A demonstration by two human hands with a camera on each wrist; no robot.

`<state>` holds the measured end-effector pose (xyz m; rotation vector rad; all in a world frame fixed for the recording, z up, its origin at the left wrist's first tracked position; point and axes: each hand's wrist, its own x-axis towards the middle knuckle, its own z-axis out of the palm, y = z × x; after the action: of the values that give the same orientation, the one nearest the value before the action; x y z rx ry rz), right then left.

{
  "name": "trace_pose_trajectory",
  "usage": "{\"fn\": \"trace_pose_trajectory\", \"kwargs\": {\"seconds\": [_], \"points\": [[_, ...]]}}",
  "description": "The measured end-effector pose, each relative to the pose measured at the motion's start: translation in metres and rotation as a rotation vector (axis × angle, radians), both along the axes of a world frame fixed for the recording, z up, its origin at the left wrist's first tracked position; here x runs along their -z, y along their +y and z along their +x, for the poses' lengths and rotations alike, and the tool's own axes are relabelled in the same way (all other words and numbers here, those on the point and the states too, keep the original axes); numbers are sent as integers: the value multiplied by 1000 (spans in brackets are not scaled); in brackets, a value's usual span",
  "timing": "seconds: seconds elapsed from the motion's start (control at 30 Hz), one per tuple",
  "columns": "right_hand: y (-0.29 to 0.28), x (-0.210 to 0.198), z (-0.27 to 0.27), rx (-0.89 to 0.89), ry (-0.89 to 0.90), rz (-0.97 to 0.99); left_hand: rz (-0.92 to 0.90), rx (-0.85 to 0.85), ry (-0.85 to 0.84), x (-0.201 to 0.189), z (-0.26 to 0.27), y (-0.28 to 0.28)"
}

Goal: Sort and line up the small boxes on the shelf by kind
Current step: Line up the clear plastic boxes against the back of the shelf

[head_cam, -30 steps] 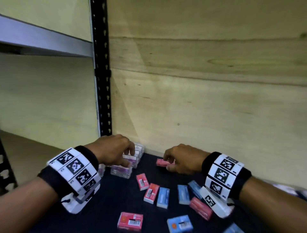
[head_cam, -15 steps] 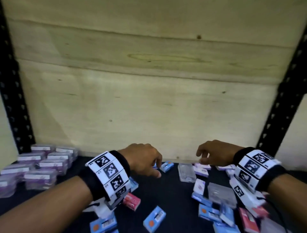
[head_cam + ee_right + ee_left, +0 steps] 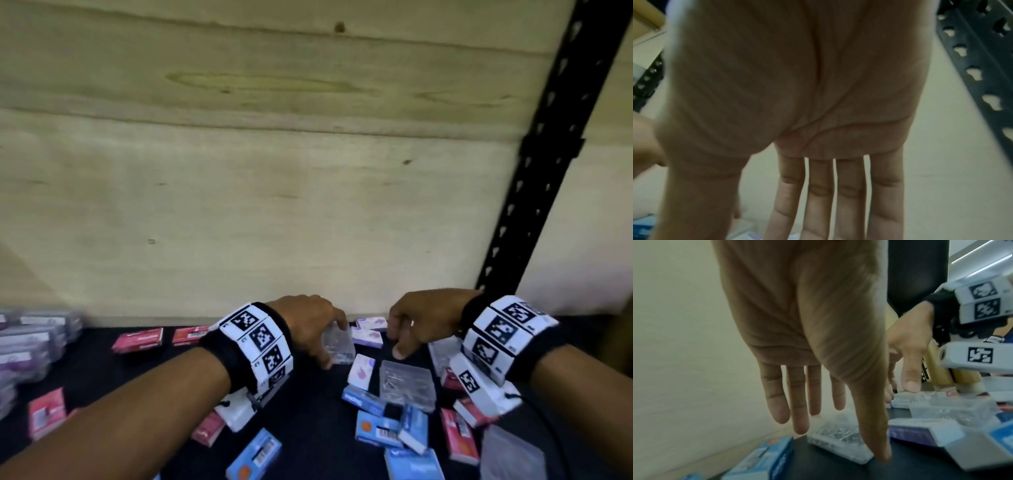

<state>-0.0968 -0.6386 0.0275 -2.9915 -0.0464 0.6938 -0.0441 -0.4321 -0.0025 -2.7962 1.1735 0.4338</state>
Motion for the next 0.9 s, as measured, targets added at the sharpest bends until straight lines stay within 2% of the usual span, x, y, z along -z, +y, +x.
{"fn": "trace_pose_trajectory", "kwargs": {"seconds": [0.3, 0.53, 0.67, 0.77, 0.9], "points": [[8, 14, -17, -20, 170, 76, 11, -38, 18, 2, -1, -1], [5, 19, -19, -24, 126, 72, 51, -46, 27, -13, -14, 12], [-1, 13, -18, 4, 90, 120, 75, -94, 92, -20, -17, 15], [-7, 11, -15, 15, 40, 113, 57, -111, 76, -18, -18, 13], [-11, 14, -12, 60, 12, 210, 61, -74, 48, -11, -16, 13]]}}
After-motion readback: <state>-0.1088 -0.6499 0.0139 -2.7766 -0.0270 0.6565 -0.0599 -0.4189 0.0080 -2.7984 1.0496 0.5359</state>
